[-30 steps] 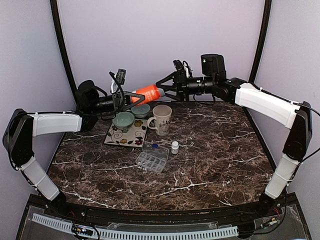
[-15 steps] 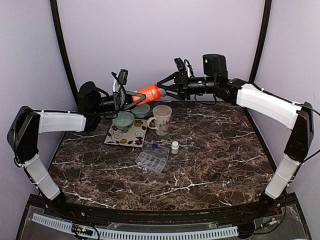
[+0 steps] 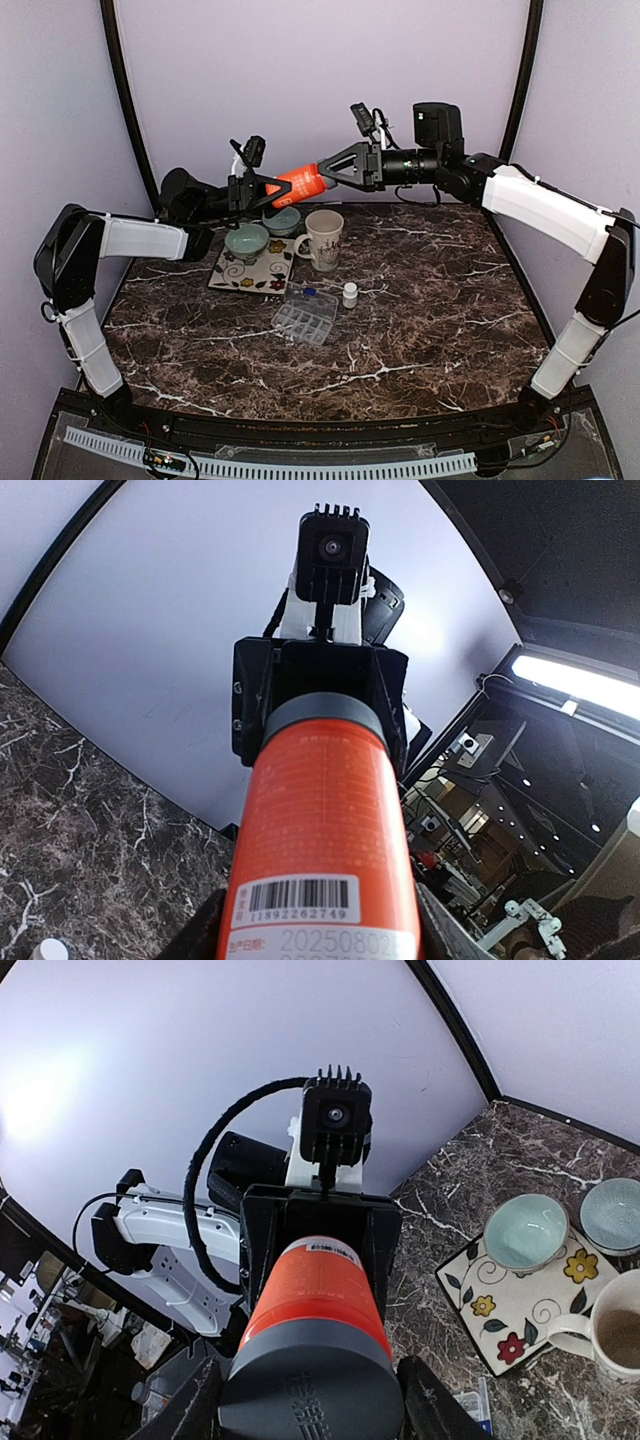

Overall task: Sort the pills into containers
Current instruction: Screw the lid of the pill bottle onto the pill bottle.

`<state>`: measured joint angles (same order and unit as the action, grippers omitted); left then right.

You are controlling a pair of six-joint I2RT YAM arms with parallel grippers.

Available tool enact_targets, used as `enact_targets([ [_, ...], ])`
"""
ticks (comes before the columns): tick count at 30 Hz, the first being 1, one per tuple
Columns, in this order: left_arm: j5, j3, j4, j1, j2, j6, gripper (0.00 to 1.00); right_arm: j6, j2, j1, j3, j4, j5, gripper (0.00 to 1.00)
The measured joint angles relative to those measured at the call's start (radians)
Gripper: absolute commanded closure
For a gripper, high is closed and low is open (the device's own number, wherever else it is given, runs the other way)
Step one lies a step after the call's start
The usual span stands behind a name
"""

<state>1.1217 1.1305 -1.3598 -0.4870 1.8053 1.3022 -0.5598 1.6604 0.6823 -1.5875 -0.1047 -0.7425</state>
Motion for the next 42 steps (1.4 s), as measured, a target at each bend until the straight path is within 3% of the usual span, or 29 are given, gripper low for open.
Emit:
enact_targets([
  [12, -0.003, 0.051, -0.179, -0.013, 0.059, 0.241, 0.95, 0.166, -0.048, 0.021, 0.02, 0.02, 0.045, 0.89],
  [29, -0.029, 0.142, -0.239, -0.046, 0.086, 0.397, 0.96, 0.356, -0.118, 0.064, 0.024, 0.016, 0.172, 0.89],
  [35, -0.021, 0.151, -0.238, -0.047, 0.087, 0.396, 0.96, 0.367, -0.116, 0.066, 0.005, -0.006, 0.174, 0.9],
  [42, 0.007, 0.151, -0.152, -0.046, 0.07, 0.229, 0.96, 0.286, -0.103, 0.06, -0.01, -0.028, 0.162, 0.91],
])
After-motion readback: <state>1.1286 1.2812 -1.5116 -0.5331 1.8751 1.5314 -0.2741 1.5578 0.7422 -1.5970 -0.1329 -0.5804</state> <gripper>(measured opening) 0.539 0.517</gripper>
